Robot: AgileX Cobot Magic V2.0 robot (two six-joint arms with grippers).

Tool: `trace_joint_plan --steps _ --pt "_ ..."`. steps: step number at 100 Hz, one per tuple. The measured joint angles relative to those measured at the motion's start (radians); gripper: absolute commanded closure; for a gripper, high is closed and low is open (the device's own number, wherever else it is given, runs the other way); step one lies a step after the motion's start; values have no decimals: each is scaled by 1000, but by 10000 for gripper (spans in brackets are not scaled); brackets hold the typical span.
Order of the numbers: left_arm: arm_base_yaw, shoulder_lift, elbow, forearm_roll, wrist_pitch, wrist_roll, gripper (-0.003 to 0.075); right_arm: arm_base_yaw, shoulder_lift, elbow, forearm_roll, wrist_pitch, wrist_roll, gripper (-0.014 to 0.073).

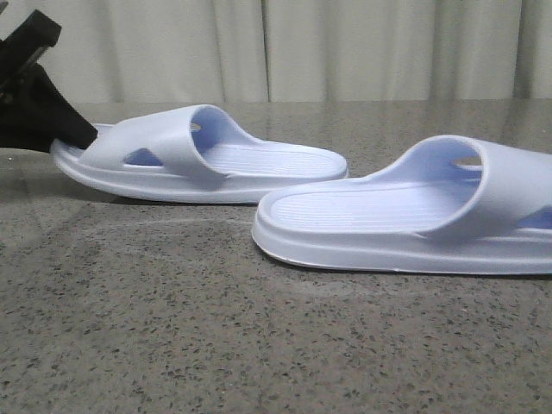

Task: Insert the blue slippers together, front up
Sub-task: 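Lift both slippers off the table and bring them toward each other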

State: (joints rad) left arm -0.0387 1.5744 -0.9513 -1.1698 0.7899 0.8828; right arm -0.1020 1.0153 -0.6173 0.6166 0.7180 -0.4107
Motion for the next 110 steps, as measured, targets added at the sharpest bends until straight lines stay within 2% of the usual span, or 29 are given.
trace_joint_plan --steps 31,68,110 --pt "74 -130 0 52 2 0 705 0 -71 -137 8 -16 -7 694" --pt "147 -163 0 65 92 7 705 0 -77 -222 129 -53 -12 694" --pt "151 -163 0 -121 201 26 705 0 11 -222 338 -26 -162 694"
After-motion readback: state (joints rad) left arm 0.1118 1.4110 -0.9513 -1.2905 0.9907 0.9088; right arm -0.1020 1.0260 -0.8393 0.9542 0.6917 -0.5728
